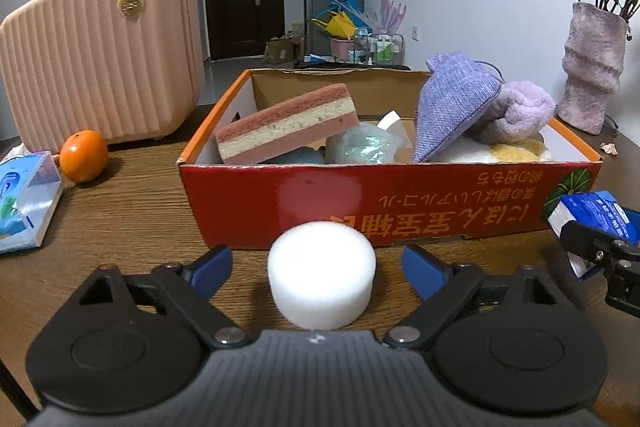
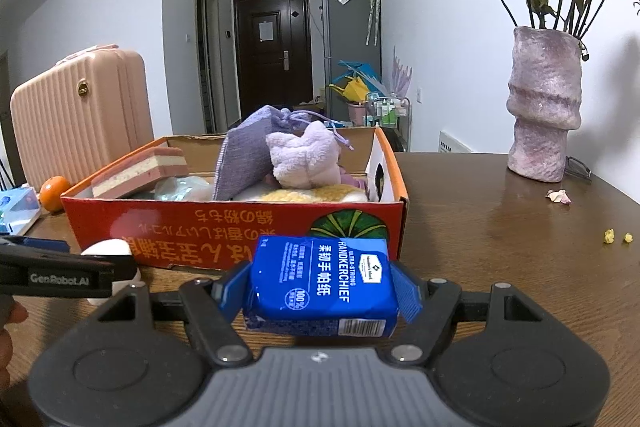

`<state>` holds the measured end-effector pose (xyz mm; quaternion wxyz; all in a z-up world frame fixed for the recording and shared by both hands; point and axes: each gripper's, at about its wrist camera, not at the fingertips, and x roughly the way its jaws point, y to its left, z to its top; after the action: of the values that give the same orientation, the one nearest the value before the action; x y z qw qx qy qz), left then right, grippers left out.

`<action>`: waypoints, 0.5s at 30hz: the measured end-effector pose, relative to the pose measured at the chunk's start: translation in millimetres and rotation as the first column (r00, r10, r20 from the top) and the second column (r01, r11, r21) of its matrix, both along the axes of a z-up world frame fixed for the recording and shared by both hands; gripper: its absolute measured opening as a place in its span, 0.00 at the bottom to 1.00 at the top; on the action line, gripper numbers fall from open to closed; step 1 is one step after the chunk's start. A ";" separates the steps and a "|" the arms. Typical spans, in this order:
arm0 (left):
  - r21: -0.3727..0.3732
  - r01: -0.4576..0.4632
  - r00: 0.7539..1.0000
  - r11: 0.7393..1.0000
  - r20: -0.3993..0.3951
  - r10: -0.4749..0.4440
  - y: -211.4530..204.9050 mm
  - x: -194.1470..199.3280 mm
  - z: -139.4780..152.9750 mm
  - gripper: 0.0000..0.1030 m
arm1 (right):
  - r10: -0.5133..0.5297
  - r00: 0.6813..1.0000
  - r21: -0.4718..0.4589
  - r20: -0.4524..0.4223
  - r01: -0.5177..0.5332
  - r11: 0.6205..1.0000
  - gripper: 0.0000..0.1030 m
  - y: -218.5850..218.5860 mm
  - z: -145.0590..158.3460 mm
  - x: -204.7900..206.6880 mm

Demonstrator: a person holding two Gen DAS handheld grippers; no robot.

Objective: Organize soft objects
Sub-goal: 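Grasp the blue handkerchief pack with the right gripper while the left gripper grasps the white round sponge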

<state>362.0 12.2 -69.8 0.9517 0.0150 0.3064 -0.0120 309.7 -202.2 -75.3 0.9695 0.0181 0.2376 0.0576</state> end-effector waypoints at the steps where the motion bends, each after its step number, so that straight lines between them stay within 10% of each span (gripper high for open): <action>1: -0.002 0.005 1.000 1.000 -0.004 -0.005 -0.1 0.6 -0.4 0.80 | 0.001 1.000 0.000 0.000 -0.001 1.000 0.70 0.1 0.0 -0.1; 7: -0.006 0.038 0.998 0.999 -0.043 -0.038 -1.4 6.6 -5.1 0.58 | 0.008 1.000 0.006 -0.002 -0.008 1.000 0.70 0.4 0.0 -0.7; 15: -0.008 0.048 0.998 0.999 -0.028 -0.048 -2.3 0.5 -4.8 0.56 | 0.023 1.000 0.014 0.005 -0.023 1.000 0.70 0.2 0.7 -3.6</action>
<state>362.5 9.9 -74.6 0.9468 0.0188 0.3194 -0.0360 306.1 -202.0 -74.6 0.9692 0.0221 0.2349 0.0706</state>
